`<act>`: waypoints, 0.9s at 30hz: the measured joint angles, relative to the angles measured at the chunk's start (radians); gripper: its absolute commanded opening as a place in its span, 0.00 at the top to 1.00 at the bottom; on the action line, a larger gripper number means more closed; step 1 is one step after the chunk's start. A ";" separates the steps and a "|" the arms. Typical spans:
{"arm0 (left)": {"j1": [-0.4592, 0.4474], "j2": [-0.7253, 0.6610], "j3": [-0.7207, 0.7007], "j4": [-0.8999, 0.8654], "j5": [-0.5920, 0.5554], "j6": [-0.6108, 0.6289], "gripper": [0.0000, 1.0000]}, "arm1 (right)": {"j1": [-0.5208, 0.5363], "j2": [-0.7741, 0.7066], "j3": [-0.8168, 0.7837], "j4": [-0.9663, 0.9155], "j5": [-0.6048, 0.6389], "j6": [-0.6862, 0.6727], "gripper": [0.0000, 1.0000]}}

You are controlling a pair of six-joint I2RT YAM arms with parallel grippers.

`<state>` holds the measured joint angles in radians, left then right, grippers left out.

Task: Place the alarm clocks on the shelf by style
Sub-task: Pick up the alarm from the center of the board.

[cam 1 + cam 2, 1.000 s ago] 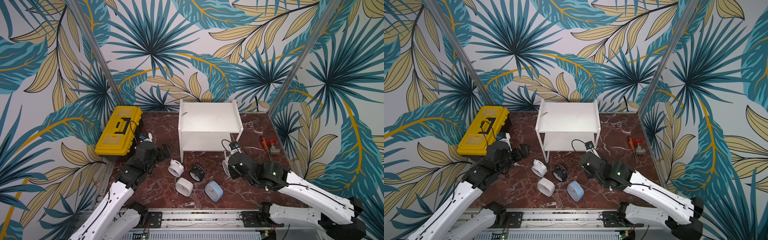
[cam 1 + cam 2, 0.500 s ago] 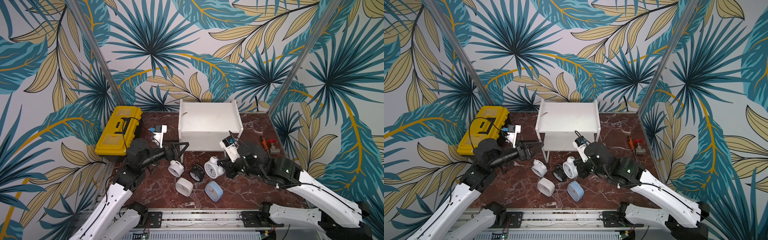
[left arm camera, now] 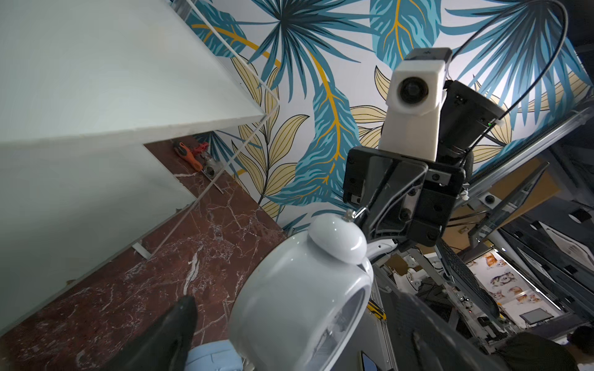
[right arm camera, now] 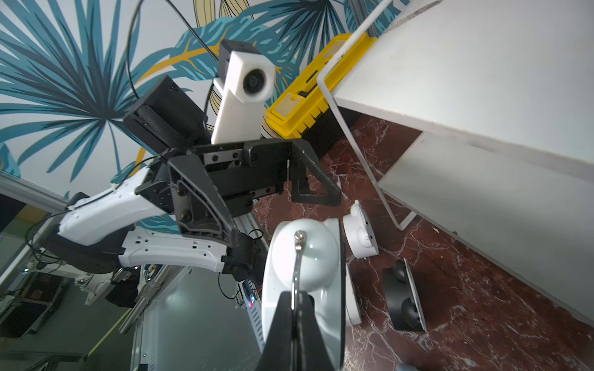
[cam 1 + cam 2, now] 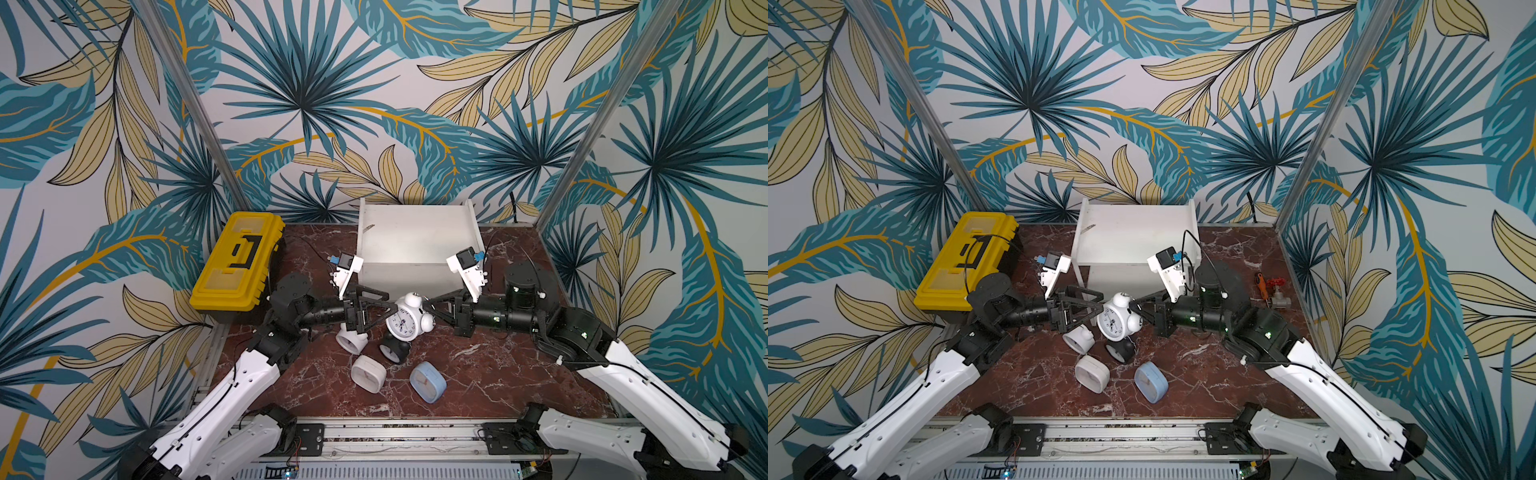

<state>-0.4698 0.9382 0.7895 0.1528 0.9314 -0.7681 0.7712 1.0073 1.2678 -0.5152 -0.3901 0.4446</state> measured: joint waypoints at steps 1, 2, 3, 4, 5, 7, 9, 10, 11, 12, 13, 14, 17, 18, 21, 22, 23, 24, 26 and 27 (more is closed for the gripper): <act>0.000 0.006 -0.001 0.023 0.016 -0.014 0.00 | -0.007 0.000 -0.003 0.019 -0.020 0.011 1.00; -0.001 0.015 -0.005 0.054 0.031 -0.030 0.00 | -0.013 0.000 -0.009 0.037 -0.039 0.021 1.00; -0.001 0.021 -0.009 0.080 0.043 -0.045 0.00 | -0.019 0.000 -0.014 0.048 -0.053 0.030 1.00; -0.001 0.029 -0.016 0.115 0.059 -0.068 0.00 | -0.024 0.001 -0.018 0.060 -0.070 0.042 1.00; -0.001 0.037 -0.022 0.152 0.073 -0.092 0.00 | -0.028 0.001 -0.021 0.071 -0.084 0.050 1.00; -0.002 0.051 -0.031 0.227 0.097 -0.143 0.00 | -0.034 0.003 -0.025 0.093 -0.110 0.070 1.00; -0.002 0.061 -0.032 0.283 0.114 -0.180 0.02 | -0.039 0.007 -0.026 0.112 -0.133 0.085 1.00; -0.003 0.063 -0.032 0.309 0.125 -0.196 0.03 | -0.041 0.009 -0.026 0.119 -0.142 0.091 1.00; -0.003 0.064 -0.032 0.333 0.132 -0.212 0.05 | -0.045 0.013 -0.026 0.124 -0.150 0.095 1.00; -0.003 0.064 -0.032 0.349 0.137 -0.223 0.08 | -0.048 0.014 -0.026 0.126 -0.158 0.099 1.00; -0.003 0.066 -0.033 0.371 0.143 -0.237 0.10 | -0.053 0.016 -0.026 0.126 -0.164 0.102 1.00; -0.003 0.066 -0.034 0.388 0.150 -0.249 0.13 | -0.060 0.016 -0.026 0.127 -0.169 0.105 1.00; -0.003 0.068 -0.037 0.410 0.166 -0.267 0.21 | -0.081 0.016 -0.028 0.128 -0.187 0.113 1.00; -0.003 0.068 -0.037 0.410 0.169 -0.268 0.24 | -0.088 0.016 -0.029 0.128 -0.191 0.116 1.00; -0.002 0.071 -0.037 0.405 0.173 -0.268 0.33 | -0.104 0.018 -0.031 0.128 -0.201 0.122 1.00; -0.002 0.072 -0.037 0.401 0.173 -0.266 0.36 | -0.108 0.020 -0.032 0.128 -0.204 0.124 1.00; -0.001 0.072 -0.037 0.395 0.173 -0.263 0.39 | -0.111 0.021 -0.033 0.128 -0.206 0.124 1.00; 0.000 0.072 -0.037 0.388 0.172 -0.257 0.43 | -0.113 0.022 -0.034 0.128 -0.207 0.124 1.00; 0.000 0.073 -0.037 0.373 0.169 -0.245 0.51 | -0.116 0.024 -0.036 0.128 -0.210 0.125 1.00; 0.000 0.074 -0.037 0.367 0.167 -0.241 0.55 | -0.116 0.026 -0.036 0.128 -0.211 0.124 1.00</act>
<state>-0.4694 1.0122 0.7525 0.5194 1.0981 -1.0092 0.6552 1.0328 1.2316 -0.3870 -0.6014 0.5690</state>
